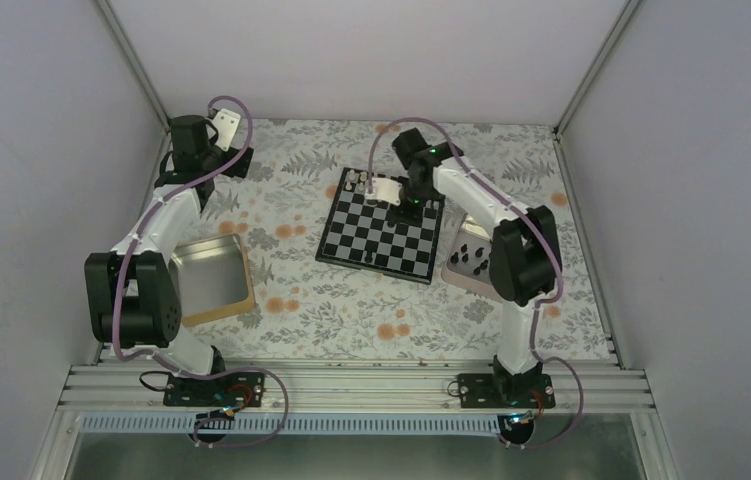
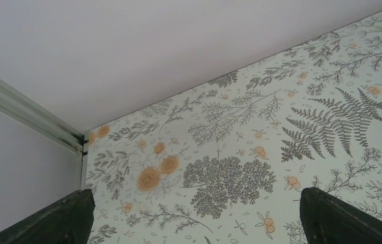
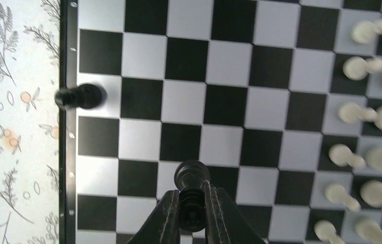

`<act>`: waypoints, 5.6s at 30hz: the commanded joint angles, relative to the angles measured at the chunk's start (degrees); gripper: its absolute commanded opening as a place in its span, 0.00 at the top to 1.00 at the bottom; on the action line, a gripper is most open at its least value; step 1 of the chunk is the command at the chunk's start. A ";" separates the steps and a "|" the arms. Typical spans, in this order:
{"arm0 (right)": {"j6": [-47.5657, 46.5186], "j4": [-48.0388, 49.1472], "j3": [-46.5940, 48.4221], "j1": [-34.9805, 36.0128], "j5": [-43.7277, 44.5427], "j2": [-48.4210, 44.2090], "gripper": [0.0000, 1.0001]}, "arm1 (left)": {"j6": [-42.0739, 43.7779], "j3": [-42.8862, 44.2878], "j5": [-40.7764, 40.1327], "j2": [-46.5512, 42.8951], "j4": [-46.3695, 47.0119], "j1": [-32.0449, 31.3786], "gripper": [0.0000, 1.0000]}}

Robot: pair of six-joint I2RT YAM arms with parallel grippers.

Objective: Set up the chess pieces on the board
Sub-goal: Place the chess piece on the chessboard, then pick up the chess piece from the storage box, then place the chess piece on the chessboard.

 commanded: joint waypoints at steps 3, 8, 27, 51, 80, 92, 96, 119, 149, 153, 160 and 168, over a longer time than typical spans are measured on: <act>1.51 -2.40 4.90 3.76 -1.01 4.06 0.89 | 0.18 1.13 -1.00 -1.78 -0.07 -0.03 0.00; 2.07 -2.64 2.63 6.57 -0.87 4.39 0.89 | 0.18 1.14 -1.08 -1.52 -0.07 -0.02 0.00; 4.99 1.69 -9.79 8.43 -1.54 -0.61 0.89 | 0.10 1.64 -0.74 -0.61 -0.21 -0.05 0.00; 5.09 2.37 -11.01 9.54 -1.44 -0.22 0.89 | 0.17 1.41 -1.04 -0.32 -0.17 -0.05 0.00; 5.10 4.20 -18.70 -22.85 8.37 -18.76 0.59 | -0.17 0.94 -1.68 -1.48 0.29 -0.05 0.00; 4.23 11.68 -25.05 -31.42 7.43 -12.38 0.65 | -0.51 1.13 -1.51 -1.68 0.08 -0.05 0.00; 4.39 13.35 -25.27 -32.42 7.98 -10.30 0.65 | -0.47 1.01 -1.72 -1.75 0.01 -0.05 0.00; 4.11 13.50 -25.74 -33.09 7.70 -7.42 0.89 | -0.43 1.50 -0.96 -1.16 -0.29 -0.05 0.00; 8.34 -1.67 -7.41 -3.90 3.83 -8.16 0.95 | -0.51 1.09 -1.18 -2.24 -0.17 -0.05 0.00; 9.68 2.08 -12.28 -0.23 2.00 -8.07 0.95 | -0.52 0.96 -1.27 -2.32 -0.17 -0.05 0.00; 11.96 6.26 -17.26 4.74 -0.91 -7.71 0.95 | -0.51 0.86 -1.25 -2.13 0.01 -0.05 0.00; 12.14 6.80 -18.24 7.52 -1.09 -5.49 0.95 | -0.43 0.21 -1.36 -2.15 0.43 -0.05 0.00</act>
